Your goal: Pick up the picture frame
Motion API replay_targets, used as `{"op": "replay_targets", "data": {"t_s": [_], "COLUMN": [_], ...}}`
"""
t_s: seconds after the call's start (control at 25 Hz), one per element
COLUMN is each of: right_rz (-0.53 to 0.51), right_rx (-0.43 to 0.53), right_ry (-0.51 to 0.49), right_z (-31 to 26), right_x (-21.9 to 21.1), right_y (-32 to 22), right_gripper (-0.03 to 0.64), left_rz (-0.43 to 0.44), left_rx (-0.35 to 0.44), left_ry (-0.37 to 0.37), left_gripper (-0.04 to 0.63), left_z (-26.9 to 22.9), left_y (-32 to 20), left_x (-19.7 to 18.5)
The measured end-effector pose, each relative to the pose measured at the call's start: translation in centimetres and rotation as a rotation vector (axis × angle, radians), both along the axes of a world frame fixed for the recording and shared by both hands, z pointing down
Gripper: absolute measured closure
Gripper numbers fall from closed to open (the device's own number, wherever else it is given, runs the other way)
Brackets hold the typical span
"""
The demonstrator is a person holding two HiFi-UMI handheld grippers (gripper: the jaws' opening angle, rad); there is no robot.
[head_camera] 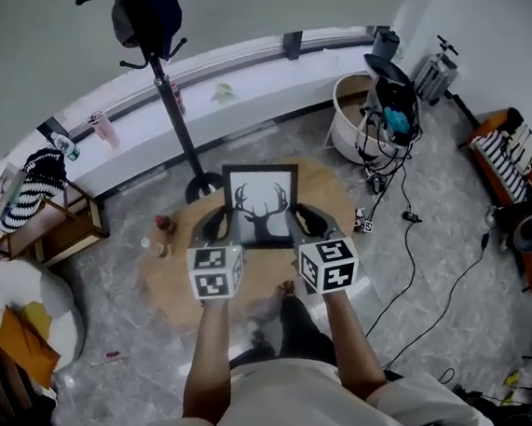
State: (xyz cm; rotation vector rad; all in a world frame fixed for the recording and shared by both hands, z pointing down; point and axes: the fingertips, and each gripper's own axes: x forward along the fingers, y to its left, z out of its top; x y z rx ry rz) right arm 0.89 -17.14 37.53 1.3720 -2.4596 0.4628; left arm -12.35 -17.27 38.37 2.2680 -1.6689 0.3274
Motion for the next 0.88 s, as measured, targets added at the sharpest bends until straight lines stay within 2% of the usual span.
{"op": "replay_targets", "data": {"t_s": [0.88], "right_rz": [-0.079], "right_rx": [0.31], "right_ry": [-0.022], "right_z": [-15.6], "right_x": [-1.0], "right_y": [8.0], "right_gripper": [0.528], "left_rz": [-0.037], "left_rx": [0.317], "left_ry": [-0.03], "left_gripper": [0.514], "left_z": [-15.6], "left_y": [8.7], "left_x": [-1.1]}}
